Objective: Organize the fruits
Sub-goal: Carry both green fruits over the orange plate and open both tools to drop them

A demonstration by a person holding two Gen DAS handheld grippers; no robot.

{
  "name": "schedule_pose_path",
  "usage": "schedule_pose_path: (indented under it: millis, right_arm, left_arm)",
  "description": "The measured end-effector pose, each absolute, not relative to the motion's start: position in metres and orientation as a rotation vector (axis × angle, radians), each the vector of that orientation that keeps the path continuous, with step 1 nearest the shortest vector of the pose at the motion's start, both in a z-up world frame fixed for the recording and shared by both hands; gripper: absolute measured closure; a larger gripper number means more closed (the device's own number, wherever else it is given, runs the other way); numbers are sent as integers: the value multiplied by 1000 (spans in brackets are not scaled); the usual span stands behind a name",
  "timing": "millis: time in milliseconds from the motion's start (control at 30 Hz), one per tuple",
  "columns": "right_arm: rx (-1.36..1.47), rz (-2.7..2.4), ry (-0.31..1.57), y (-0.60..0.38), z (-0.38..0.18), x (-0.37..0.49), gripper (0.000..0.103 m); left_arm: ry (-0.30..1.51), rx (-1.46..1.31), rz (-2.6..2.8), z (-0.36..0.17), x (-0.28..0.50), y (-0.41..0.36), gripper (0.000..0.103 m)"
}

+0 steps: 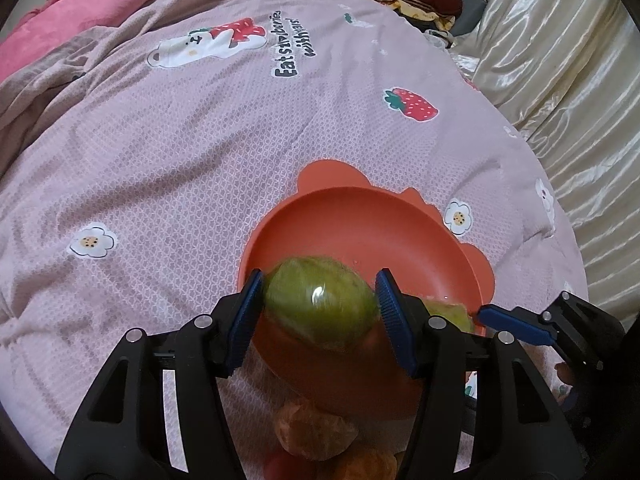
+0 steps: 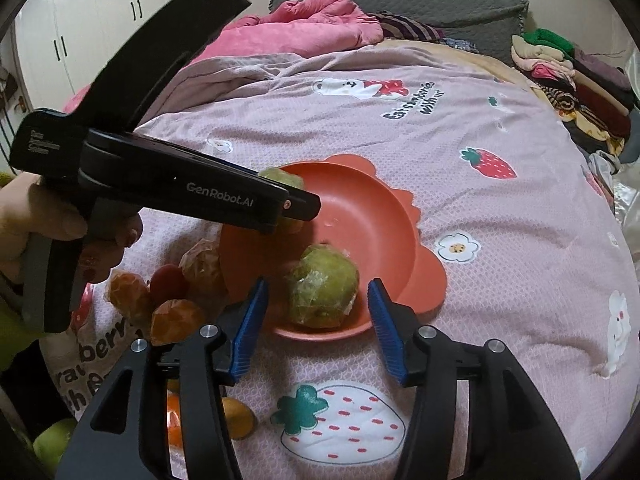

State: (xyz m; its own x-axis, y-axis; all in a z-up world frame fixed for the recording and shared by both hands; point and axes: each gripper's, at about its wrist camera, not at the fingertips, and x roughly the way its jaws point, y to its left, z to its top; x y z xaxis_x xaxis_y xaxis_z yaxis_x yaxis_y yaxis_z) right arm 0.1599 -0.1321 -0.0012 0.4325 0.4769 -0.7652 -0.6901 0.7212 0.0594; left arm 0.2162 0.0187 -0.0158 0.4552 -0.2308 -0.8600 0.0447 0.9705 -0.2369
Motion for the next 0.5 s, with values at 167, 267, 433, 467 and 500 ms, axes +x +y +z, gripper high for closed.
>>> schedule_pose_path:
  millis: [167,267,433,467,500]
  right_arm:
    - [-258,724,842,-141,4,156,46]
    - [-252,721,838,-144,5,154,44]
    - [-234,717,825,-147,9,150,38]
    - [-231,720,820,-147,10,149,37]
    - [-231,720,817,-148,10,148,36]
  left_arm:
    - [1068,-196,-167,-11,215,21,53]
    - [1052,-198,-163,-5,213,23,53]
    - [1023,-191,-158,6,207,25,47]
    - [1014,-187,-156,9,204,25,45]
    - [1007,-183,-155,11,202,26,45]
